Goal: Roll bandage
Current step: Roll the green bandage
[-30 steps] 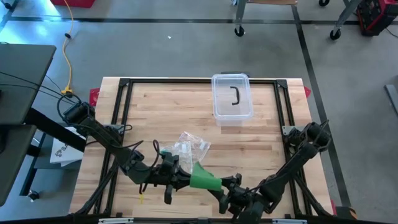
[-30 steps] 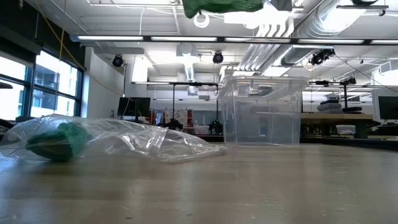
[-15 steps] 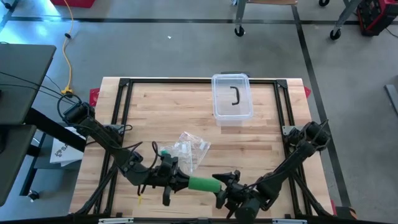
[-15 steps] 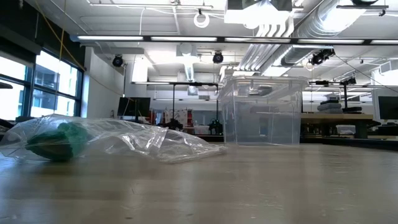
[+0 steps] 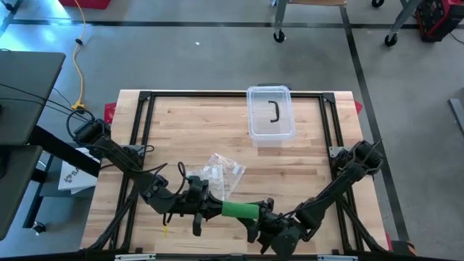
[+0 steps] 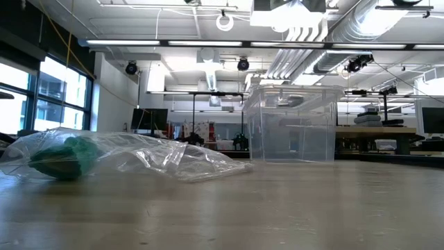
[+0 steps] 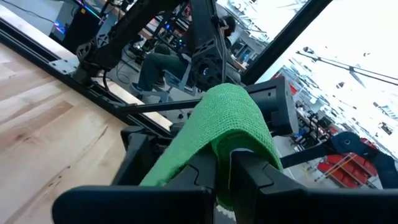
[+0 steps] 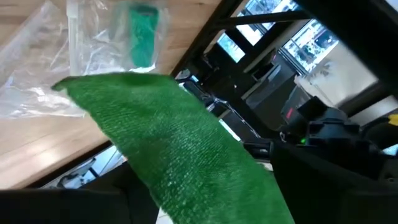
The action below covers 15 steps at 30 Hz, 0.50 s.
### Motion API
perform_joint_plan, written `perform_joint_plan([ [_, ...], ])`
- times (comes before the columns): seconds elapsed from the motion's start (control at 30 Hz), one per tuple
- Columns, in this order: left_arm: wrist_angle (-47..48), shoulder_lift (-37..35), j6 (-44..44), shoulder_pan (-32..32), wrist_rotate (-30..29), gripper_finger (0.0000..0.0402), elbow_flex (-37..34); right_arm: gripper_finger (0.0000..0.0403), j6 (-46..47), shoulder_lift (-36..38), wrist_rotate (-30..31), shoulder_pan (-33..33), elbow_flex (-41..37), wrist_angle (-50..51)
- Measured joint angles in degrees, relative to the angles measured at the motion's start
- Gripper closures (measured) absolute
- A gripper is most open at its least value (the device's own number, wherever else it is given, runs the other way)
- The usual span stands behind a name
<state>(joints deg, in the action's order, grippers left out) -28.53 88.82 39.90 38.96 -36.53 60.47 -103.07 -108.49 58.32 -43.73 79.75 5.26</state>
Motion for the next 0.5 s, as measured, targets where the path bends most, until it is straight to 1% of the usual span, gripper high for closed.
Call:
perform_joint_plan([
  [0.1, 0.0, 0.0, -0.1, 0.0, 0.0, 0.0388, 0.0, 0.0145, -0.2, 0.0, -0.6, 0.4, 0.0, 0.0],
  [0.2, 0.0, 0.0, -1.2, 0.0, -1.3, 0.0388, 0.0, 0.0178, 4.2, 0.0, -2.6, 0.4, 0.0, 0.0],
  [0.3, 0.5, 0.0, -2.6, 0.0, -2.8, 0.0388, 0.0, 0.0245, 11.5, 0.0, -3.6, 0.4, 0.0, 0.0],
  [0.43, 2.6, 0.0, -3.0, 0.0, -4.1, 0.0388, 0.0, 0.0368, 22.1, 0.0, -3.5, 0.4, 0.0, 0.0],
  [0.47, 3.5, 0.0, -2.9, 0.0, -4.9, 0.0388, 0.0, 0.0384, 24.1, 0.0, -3.7, 0.4, 0.0, 0.0],
  [0.5, 4.6, 0.0, -2.7, 0.0, -5.8, 0.0388, 0.0, 0.039, 26.1, 0.0, -4.2, 0.3, 0.0, 0.0],
])
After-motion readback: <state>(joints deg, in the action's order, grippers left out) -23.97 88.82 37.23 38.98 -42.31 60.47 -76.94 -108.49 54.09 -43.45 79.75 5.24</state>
